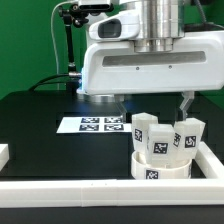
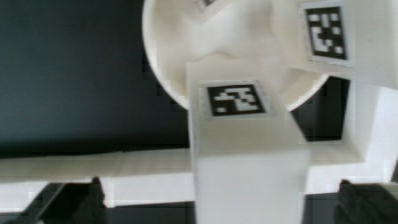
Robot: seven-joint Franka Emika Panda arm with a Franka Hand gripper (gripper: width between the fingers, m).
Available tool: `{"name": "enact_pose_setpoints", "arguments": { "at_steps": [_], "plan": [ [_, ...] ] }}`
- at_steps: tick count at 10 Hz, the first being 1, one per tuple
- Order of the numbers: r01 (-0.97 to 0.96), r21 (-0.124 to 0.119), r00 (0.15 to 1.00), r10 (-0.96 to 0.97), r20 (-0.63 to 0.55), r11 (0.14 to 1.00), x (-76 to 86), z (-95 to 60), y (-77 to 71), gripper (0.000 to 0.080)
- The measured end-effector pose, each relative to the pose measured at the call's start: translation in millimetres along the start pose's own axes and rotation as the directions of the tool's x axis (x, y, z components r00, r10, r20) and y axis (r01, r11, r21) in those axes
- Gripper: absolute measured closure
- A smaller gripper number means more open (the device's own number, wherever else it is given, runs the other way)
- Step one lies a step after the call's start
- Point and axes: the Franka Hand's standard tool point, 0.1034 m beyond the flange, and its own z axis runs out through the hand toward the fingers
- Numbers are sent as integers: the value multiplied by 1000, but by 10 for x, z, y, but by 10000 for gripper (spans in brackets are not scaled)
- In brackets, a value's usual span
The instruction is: Assemble stool
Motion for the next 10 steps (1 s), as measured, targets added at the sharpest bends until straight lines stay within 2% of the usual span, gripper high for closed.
{"name": "enact_pose_setpoints", "arguments": {
  "at_steps": [3,5,8,9,10],
  "plan": [
    [5,0,1000,-5,-3,1000,-12,45,-66,150],
    [3,-7,1000,-3,-7,1000,-14,129,-8,150],
    [3,-8,1000,-3,-11,1000,-24,148,-3,162],
    [3,-8,1000,-3,-11,1000,-25,152,-6,331],
    [4,-9,1000,-5,-12,1000,-28,155,-17,464]
  ]
}}
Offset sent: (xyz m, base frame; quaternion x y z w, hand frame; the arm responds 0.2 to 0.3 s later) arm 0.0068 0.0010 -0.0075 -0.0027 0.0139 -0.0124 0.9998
